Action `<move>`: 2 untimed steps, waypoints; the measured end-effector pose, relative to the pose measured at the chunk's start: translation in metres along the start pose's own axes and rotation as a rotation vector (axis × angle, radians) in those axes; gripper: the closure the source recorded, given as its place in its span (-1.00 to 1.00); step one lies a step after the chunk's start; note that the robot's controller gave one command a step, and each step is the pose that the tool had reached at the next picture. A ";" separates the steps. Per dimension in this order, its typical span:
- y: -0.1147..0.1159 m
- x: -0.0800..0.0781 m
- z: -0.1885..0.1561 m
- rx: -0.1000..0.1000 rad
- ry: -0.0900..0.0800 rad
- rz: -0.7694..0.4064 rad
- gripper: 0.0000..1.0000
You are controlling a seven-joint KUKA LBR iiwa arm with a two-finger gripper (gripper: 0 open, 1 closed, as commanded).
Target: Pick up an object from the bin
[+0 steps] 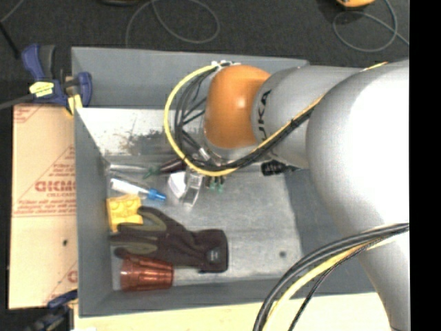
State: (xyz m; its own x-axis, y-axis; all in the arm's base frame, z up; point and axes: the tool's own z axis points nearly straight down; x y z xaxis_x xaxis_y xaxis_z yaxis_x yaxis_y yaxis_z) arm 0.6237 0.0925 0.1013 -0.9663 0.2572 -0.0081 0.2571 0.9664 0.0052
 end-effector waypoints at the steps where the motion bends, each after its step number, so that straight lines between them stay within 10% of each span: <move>1: 0.000 0.000 0.000 0.000 0.000 0.000 1.00; 2: -0.007 0.008 -0.005 0.002 0.001 -0.053 1.00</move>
Offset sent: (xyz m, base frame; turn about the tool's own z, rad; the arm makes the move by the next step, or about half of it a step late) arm -0.0383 -0.0236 0.0272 -0.2124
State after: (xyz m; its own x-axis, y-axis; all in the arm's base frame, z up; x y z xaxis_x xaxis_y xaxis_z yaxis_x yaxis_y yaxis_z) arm 0.6145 0.0874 0.1061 -0.9786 0.2057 -0.0072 0.2057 0.9786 0.0028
